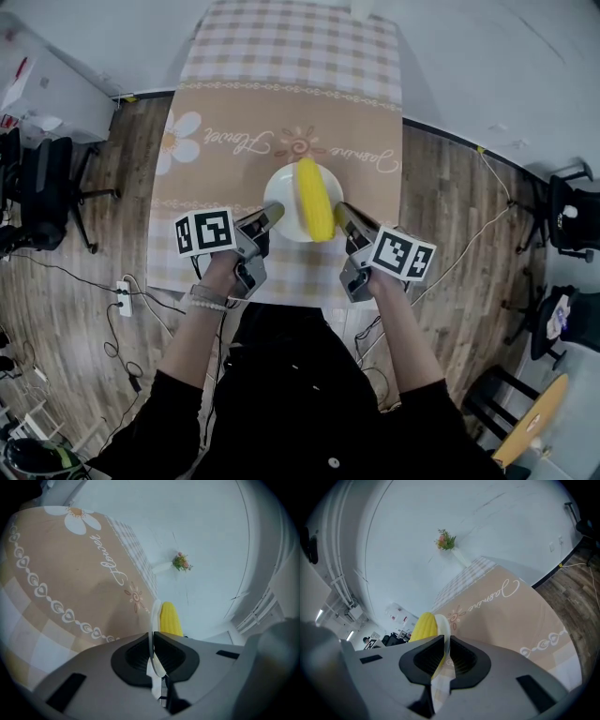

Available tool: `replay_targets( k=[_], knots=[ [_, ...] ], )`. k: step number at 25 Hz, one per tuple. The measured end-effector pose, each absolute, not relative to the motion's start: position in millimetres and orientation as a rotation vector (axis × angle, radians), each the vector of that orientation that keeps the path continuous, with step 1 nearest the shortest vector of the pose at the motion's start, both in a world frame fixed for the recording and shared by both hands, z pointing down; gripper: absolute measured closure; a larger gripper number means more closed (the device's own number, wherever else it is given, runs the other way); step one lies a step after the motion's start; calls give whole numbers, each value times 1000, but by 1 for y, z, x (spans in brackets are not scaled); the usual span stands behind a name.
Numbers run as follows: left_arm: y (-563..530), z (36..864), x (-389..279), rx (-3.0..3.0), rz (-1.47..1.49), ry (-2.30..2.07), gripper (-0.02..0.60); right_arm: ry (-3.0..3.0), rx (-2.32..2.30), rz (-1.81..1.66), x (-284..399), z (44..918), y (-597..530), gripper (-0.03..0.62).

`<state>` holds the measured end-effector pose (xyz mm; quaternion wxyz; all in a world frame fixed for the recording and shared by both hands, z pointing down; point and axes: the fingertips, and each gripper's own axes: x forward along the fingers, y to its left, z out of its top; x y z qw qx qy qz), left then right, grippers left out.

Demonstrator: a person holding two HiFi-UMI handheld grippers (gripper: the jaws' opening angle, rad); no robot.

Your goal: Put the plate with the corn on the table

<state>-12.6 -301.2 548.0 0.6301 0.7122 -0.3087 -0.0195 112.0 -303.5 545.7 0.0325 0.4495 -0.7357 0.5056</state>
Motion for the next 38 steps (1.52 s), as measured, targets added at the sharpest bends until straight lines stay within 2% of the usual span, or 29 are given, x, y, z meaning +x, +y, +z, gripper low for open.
replay_targets(
  k=[38],
  knots=[
    [-321,615,-4,1602,204,-776,543,-2023,1331,1376,120,618,-325,514]
  ],
)
